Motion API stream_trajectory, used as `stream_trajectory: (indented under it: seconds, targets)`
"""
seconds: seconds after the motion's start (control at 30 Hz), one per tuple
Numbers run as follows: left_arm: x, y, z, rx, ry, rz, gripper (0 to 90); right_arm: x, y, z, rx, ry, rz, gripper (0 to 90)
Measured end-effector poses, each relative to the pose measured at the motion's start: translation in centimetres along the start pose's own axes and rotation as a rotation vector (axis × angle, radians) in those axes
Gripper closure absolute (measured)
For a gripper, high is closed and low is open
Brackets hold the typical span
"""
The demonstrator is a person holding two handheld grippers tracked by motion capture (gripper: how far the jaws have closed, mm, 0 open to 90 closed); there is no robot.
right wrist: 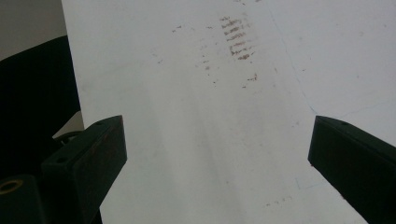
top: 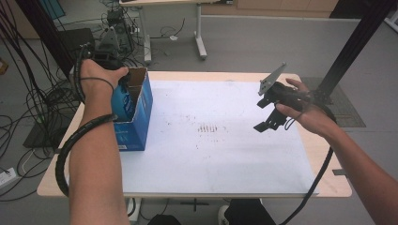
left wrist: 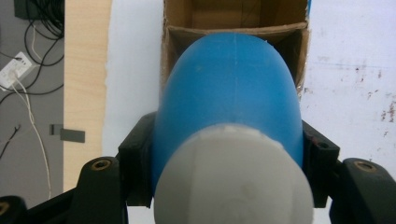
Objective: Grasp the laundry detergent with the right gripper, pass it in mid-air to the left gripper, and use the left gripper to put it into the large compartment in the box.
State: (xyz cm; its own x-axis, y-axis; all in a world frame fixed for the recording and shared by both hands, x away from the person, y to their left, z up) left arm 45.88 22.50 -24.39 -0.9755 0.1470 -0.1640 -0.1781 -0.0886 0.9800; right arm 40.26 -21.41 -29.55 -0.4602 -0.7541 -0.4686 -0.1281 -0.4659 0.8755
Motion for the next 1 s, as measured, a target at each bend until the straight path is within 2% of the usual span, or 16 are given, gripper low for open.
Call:
stream_trajectory:
  seconds: [0.5, 0.73, 1.0]
  targets:
    - [0.4, -3.6, -0.4, -0.001, -0.012, 0.014, 37.2, 0.1, -0.7, -0.2, 0.000, 0.001, 0.018, 4.4]
    - [0.5, -4.6, -0.4, 0.009, -0.017, 0.017, 37.2, 0.0, -0.9, -0.3, 0.000, -0.002, 0.026, 4.4]
    - [0.7, -5.6, -0.6, 0.000, -0.027, 0.011, 37.2, 0.0, -1.3, -0.4, -0.003, -0.001, 0.033, 4.4]
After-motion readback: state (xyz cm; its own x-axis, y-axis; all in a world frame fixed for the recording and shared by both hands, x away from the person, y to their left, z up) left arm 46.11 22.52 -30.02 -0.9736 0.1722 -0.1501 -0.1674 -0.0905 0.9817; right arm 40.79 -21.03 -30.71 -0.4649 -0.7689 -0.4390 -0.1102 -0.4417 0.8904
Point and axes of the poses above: each handheld gripper's, and its own axes: y roughly backward along the jaws, x roughly out of its underside, z roughly to its left, the point moved 4 cm from there along -y, roughly forward along the jaws, and after that the axes turned 13 degrees about -y, right-handed, at the moved point
